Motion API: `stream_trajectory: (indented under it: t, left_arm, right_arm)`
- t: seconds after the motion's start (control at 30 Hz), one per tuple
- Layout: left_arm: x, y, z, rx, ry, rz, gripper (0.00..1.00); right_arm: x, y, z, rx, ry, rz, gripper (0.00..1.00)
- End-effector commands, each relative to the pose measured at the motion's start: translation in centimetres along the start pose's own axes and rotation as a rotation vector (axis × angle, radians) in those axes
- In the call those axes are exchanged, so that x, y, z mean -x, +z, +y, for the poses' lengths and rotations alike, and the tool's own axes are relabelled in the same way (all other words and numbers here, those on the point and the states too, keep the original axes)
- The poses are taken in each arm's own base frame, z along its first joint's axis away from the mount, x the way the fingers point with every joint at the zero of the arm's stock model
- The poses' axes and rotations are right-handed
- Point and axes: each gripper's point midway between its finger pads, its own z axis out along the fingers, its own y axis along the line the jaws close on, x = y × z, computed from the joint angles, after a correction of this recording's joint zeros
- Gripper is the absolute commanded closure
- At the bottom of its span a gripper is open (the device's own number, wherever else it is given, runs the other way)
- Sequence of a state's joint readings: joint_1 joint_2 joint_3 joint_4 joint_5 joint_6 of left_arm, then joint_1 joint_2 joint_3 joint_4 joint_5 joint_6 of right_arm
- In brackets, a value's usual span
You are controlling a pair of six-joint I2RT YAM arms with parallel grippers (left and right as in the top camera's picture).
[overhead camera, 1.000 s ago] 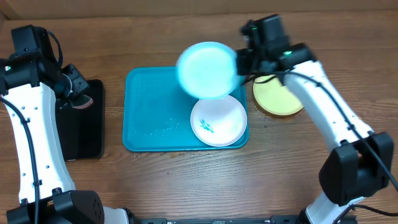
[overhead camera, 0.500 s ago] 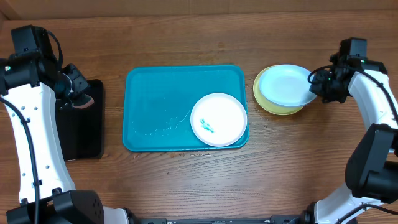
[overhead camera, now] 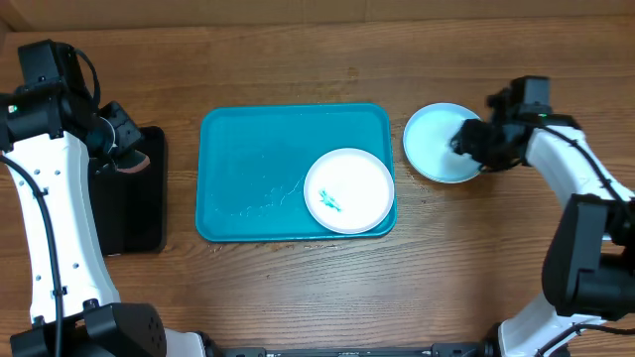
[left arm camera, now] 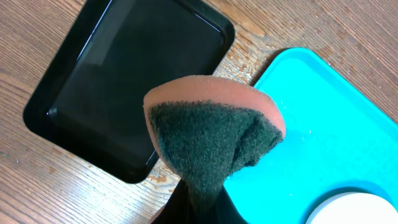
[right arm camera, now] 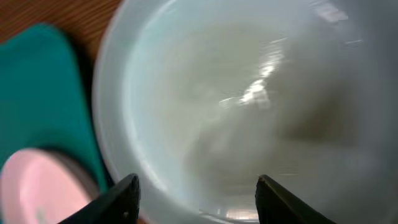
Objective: Clean dirty plates on tray and stack at the side
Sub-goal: 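Move the right gripper to the pink-rimmed plate and grip its rim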
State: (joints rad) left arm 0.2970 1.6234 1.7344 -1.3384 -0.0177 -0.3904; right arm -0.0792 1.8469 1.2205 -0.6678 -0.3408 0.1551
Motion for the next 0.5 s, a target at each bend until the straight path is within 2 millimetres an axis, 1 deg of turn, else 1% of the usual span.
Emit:
stream_trajectory:
  t: [0.0, 0.03, 0.1, 0.13, 0.2, 0.23, 0.33, 0.47]
  left_arm:
    - [-0.1, 0.3, -0.2, -0.016, -0.021, 0.013, 0.96]
    - [-0.1, 0.3, -0.2, -0.017, -0.020, 0.014, 0.96]
    - [-0.1, 0.3, -0.2, -0.017, -0.020, 0.014, 0.96]
    - [-0.1, 0.3, -0.2, -0.017, -0.020, 0.014, 0.96]
    - [-0.1, 0.4, -0.2, -0.017, -0.020, 0.015, 0.96]
    - [-0.1, 0.4, -0.2, -0.016, -0.020, 0.015, 0.96]
    - [-0.1, 0.4, -0.2, -0.017, -0.020, 0.015, 0.96]
    - [-0.1, 0.4, -0.2, -0.017, -0.021, 0.015, 0.96]
  right_arm:
    - [-3.5, 0.6, 8.9, 0.311, -0.278, 0.091, 0.39]
    - [-4.1, 1.1, 10.1, 0.307, -0.339, 0.092, 0.38]
    - [-4.7, 2.2, 11.2, 0.238, -0.420, 0.079, 0.37]
    - [-5.5, 3.0, 12.4, 0.186, -0.505, 0.073, 0.30]
    - [-6.6, 3.6, 14.0, 0.162, -0.649, 0.065, 0.26]
    - [-6.9, 4.0, 14.4, 0.132, -0.713, 0.055, 0.24]
    - [-6.8, 4.7, 14.9, -0.006, -0.810, 0.006, 0.24]
    - [-6.2, 4.9, 15.2, -0.096, -0.854, -0.052, 0.24]
